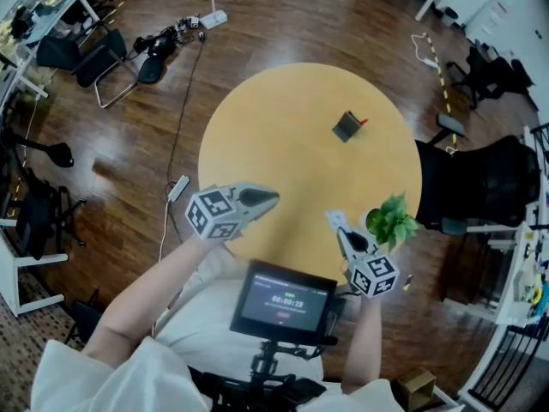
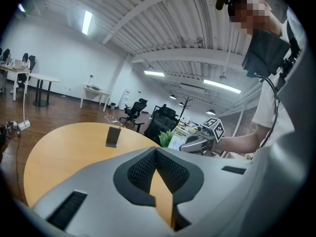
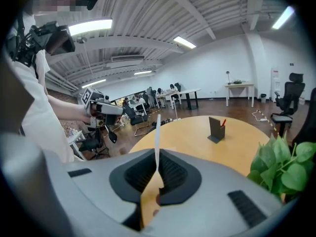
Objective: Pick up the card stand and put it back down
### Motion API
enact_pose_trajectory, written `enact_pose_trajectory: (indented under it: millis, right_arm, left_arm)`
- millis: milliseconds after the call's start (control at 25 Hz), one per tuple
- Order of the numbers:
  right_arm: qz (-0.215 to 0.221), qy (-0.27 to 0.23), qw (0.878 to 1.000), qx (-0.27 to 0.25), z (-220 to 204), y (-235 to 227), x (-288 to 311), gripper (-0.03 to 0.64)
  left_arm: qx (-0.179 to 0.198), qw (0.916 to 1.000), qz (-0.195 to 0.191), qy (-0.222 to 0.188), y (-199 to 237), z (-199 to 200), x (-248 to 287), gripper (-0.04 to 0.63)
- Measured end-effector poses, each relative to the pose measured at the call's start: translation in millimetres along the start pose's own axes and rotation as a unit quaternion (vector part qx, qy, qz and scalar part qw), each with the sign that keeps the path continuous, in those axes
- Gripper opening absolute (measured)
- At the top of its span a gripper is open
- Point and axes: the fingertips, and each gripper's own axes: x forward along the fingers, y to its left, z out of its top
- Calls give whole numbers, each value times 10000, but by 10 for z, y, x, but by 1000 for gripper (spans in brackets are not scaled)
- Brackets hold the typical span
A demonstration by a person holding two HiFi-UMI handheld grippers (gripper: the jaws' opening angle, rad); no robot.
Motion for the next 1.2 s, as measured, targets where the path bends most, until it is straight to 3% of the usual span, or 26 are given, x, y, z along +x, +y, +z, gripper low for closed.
enact_pose_trajectory:
  millis: [520,840,1200]
  right_arm:
    - [-113,144,9998,124,-358,-212,250,25]
    - [-344,369,9984,270,-667,-387,357,26]
    - [-515,362,9973,372,-696,-515,424,26]
  left_arm:
    - [24,9991,119,409,112,-274,40,0]
    - [-226,9988,123,415,225,-354,116,0]
    - [-229,9981,162,548,293,-421,167,0]
